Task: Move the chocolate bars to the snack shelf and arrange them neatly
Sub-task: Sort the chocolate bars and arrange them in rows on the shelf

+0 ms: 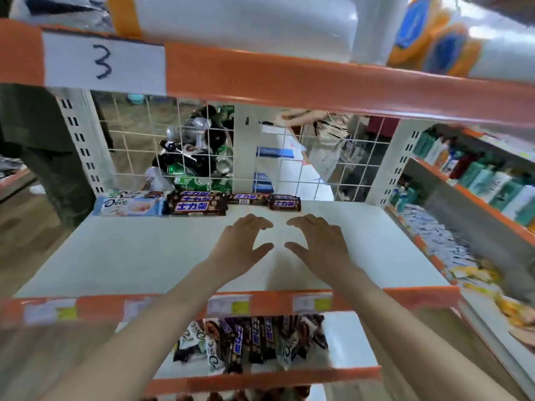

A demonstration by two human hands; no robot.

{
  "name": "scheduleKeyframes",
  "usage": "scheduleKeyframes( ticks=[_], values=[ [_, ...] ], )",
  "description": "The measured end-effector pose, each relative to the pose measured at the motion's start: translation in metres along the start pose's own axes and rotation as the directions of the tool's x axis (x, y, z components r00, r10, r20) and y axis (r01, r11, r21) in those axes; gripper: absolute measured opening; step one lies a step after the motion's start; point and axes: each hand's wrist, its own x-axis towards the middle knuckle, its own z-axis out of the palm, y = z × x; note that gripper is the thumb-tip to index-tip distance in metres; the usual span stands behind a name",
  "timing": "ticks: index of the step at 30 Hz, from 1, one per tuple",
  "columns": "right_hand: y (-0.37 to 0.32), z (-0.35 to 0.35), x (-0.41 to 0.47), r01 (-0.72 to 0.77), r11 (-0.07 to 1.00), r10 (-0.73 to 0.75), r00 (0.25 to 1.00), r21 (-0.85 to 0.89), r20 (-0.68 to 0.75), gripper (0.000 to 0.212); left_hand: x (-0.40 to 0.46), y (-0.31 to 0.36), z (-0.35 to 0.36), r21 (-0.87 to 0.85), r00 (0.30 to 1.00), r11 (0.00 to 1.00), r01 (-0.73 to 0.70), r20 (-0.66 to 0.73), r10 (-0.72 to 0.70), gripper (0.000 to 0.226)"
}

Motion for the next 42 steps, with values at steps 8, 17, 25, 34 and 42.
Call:
scheduleKeyframes(
  ticks=[8,17,25,34,42],
  values=[
    [0.003,-0.004,-0.069,0.059,0.995,-0.061,0.998,0.086,0.016,0.039,-0.063,0.042,0.018,-0.049,0.996,0.995,0.09,-0.007,-0.091,0.039],
    [-0.006,0.025,-0.163,0.118,0.979,-0.124,0.992,0.164,0.029,0.039,-0.158,0.069,0.048,-0.082,0.99,0.987,0.138,0.008,-0.138,0.04],
    [-0.003,0.073,-0.215,0.051,0.97,-0.093,0.981,0.236,0.172,0.035,-0.203,0.057,0.085,-0.069,0.966,0.97,0.233,0.133,-0.222,0.039],
    [0.0,0.108,-0.215,0.022,0.976,-0.078,0.964,0.218,0.255,0.033,-0.211,0.027,0.117,-0.071,0.949,0.961,0.267,0.192,-0.249,0.035],
    [-0.005,0.152,-0.186,0.054,0.989,-0.1,0.93,0.138,0.354,0.037,-0.191,-0.007,0.156,0.014,0.888,0.95,0.312,0.351,-0.297,0.038]
  ],
)
